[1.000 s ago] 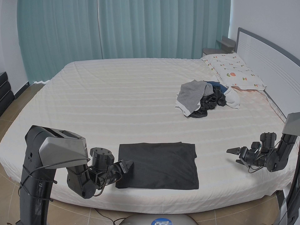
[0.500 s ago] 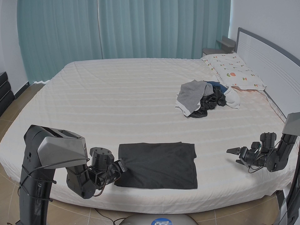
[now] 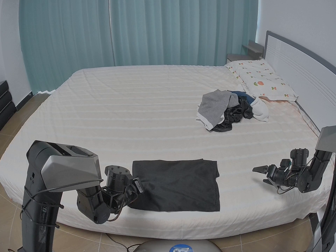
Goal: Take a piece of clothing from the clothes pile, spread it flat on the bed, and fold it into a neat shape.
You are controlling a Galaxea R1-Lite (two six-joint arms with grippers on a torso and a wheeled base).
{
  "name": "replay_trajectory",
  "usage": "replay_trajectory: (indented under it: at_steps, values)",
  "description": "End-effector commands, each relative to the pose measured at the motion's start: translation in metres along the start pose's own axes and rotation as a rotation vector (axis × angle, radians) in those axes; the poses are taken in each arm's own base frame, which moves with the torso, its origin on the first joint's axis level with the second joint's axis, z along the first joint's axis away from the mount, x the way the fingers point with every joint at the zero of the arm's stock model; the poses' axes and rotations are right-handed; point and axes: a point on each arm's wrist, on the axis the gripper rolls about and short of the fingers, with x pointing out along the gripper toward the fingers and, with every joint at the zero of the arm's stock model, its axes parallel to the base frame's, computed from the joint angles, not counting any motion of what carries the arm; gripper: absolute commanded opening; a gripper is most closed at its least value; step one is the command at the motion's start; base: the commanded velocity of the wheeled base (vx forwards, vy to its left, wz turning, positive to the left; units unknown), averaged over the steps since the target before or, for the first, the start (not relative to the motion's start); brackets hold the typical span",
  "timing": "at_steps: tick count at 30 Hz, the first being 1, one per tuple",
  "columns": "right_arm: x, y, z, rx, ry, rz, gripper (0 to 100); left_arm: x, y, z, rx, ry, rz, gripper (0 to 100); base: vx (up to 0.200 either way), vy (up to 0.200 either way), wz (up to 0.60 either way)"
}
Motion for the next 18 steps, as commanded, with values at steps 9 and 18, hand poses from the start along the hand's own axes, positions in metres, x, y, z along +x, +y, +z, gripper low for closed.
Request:
replay_trajectory:
  at_steps: [9,18]
  values:
    - [0.0,-0.001,-0.001,0.003,0.003,-0.002,100,0.0,0.008,0.007,-0.023,-0.013,0.022,0,0.0,0.2,0.0]
    - [-0.001,-0.001,-0.002,0.003,0.005,-0.005,100,-0.003,0.016,0.011,-0.035,-0.017,0.046,0,0.0,0.2,0.0]
